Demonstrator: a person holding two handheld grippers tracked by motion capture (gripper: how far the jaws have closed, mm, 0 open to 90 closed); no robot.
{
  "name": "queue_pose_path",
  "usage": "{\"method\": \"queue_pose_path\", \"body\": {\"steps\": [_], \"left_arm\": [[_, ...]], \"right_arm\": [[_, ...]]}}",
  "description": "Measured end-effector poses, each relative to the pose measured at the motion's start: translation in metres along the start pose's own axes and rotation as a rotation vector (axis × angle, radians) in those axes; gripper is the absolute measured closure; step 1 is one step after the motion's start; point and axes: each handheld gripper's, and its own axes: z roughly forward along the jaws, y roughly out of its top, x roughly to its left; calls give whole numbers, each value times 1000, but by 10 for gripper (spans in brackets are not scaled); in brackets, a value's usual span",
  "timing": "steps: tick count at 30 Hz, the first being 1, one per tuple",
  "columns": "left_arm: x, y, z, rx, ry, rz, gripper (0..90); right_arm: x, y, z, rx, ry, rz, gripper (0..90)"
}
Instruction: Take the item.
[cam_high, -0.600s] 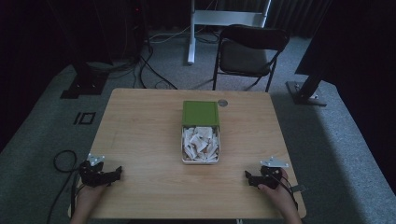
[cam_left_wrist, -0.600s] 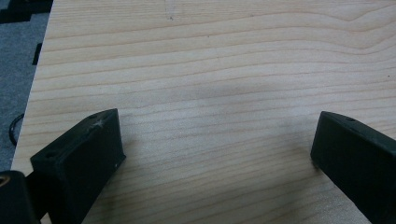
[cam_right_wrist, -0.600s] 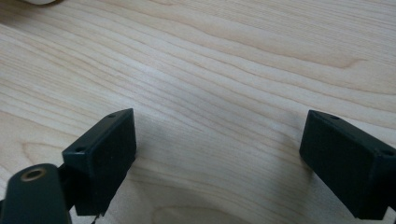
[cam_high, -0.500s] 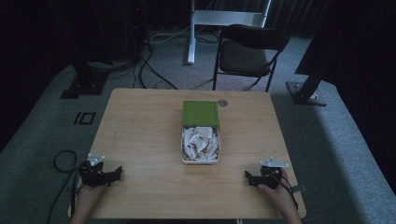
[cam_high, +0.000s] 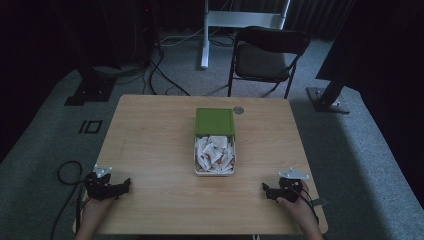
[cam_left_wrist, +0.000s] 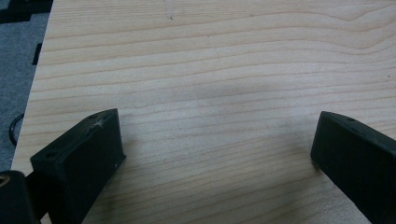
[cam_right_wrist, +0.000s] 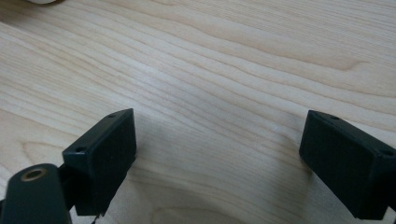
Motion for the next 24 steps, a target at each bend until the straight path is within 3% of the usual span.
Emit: {"method": "queue_pose_path", "body": {"steps": [11,24], "left_arm": [[0,0,0,0,0,-1,31],[0,0,0,0,0,0,31]], "right_arm": [[2,4,1,0,13,8,110],[13,35,-12,-61,66,0,110]]}}
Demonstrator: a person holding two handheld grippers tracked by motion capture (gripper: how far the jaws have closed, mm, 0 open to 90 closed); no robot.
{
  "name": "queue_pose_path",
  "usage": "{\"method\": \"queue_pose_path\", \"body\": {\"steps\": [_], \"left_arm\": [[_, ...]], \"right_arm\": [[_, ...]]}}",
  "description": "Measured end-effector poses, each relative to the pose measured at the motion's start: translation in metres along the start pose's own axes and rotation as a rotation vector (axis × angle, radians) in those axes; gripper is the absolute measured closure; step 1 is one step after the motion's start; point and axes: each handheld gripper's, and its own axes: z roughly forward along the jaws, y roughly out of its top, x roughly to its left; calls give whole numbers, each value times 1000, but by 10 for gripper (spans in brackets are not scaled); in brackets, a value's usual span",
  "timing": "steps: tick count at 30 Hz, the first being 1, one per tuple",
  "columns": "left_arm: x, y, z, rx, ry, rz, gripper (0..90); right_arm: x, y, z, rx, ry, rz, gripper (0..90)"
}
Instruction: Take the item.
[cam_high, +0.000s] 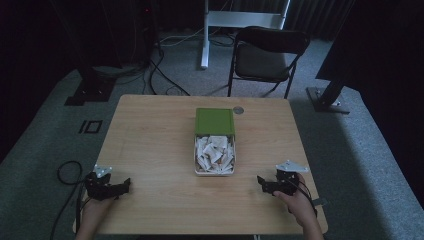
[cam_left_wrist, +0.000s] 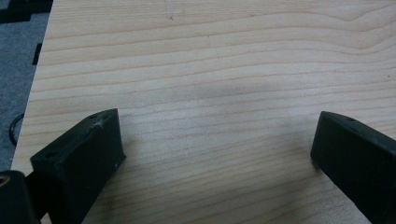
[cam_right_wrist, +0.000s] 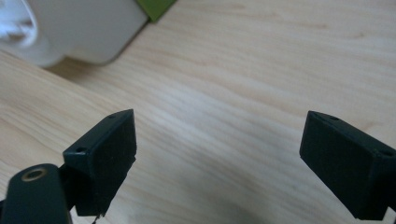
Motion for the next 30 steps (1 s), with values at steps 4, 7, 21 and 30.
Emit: {"method": "queue_pose_path", "body": {"steps": [4,7,21,30], "left_arm": [[0,0,0,0,0,0,31],[0,0,0,0,0,0,31],[0,0,0,-1,0,-2,31],[0,0,0,-1,-1,-2,31]], "right_arm": [[3,10,-3,-24,13,8,110],[4,13,-4,-30,16,8,110],[21,53,-12,-97,54,-35,111],[35,70,-10,-124,77,-64,111]]}}
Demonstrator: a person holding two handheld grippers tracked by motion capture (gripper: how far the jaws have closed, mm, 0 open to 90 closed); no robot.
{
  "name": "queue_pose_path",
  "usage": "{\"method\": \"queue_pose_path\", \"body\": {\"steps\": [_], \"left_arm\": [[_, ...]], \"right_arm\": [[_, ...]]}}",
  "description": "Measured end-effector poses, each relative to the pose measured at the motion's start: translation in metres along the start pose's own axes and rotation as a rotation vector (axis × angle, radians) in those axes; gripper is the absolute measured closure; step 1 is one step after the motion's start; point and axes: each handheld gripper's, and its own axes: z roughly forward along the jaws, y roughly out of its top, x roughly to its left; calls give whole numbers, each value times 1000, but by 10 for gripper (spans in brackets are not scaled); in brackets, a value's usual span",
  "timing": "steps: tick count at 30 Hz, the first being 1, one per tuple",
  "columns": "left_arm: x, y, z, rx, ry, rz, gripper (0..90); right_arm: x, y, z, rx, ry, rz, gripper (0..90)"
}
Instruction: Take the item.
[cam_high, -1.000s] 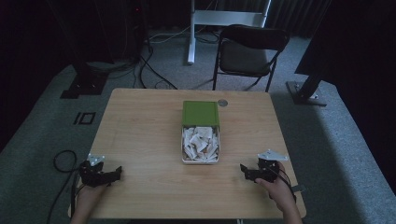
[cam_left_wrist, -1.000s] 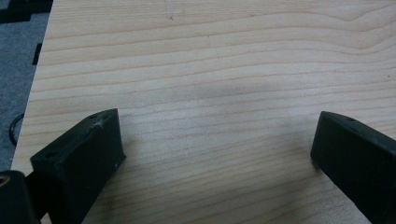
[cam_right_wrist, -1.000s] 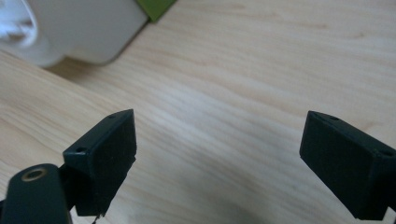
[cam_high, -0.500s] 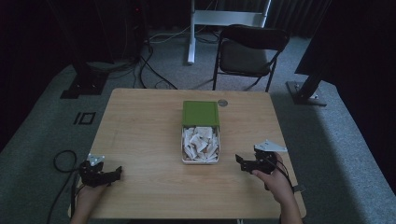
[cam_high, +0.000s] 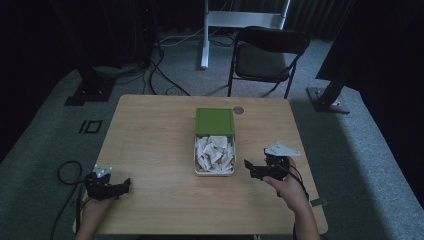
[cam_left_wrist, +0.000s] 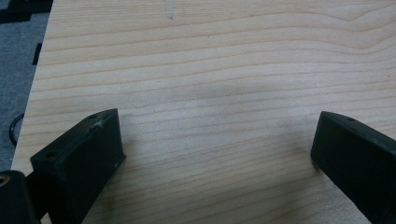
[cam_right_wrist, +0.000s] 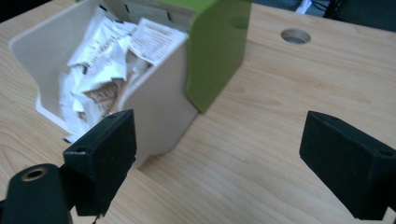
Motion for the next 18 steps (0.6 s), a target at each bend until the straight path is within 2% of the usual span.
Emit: {"method": "queue_pose_path", "body": {"steps": [11,18], "left_arm": [[0,0,0,2,0,0,31],[0,0,0,0,0,-1,31]], "right_arm": [[22,27,9,-37,48,-54,111],[33,35,16,-41,77,-80,112]]}}
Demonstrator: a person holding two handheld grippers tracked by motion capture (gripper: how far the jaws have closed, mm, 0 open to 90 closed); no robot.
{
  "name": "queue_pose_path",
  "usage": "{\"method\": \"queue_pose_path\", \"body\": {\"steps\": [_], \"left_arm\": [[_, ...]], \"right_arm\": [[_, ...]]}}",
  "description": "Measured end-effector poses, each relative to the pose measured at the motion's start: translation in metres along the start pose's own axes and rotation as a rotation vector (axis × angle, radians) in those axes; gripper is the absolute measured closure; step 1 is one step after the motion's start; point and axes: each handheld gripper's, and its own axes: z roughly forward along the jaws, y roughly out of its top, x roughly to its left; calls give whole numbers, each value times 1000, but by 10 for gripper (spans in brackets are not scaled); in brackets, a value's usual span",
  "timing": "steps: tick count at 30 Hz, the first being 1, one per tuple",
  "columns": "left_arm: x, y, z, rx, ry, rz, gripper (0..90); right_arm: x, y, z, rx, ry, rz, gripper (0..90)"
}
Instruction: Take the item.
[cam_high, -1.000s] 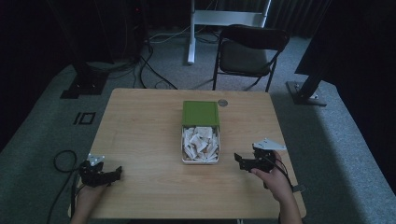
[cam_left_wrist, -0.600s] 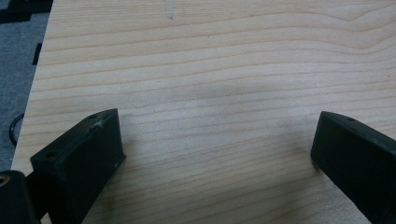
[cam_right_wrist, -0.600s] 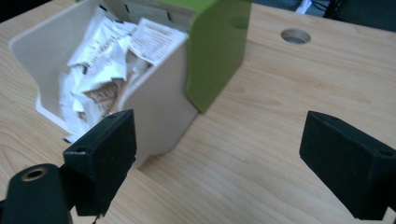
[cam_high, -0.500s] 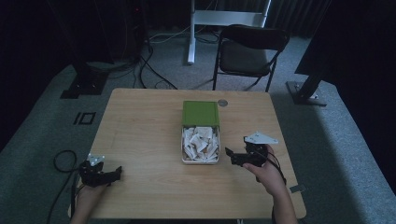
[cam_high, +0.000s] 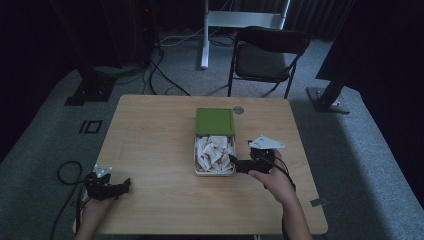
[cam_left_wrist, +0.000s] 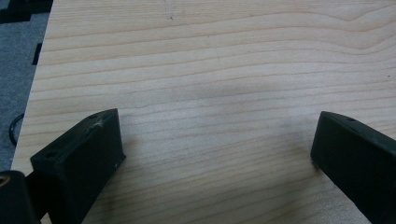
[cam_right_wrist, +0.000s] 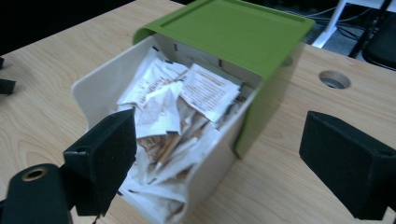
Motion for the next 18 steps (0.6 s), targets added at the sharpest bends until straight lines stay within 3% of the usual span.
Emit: {"method": "queue_pose_path", "body": {"steps": [2,18], "left_arm": [[0,0,0,0,0,0,31],[0,0,0,0,0,-1,31]], "right_arm": [[4,3,3,-2,2,-6,154],[26,14,27,14,63,-48,155]]}}
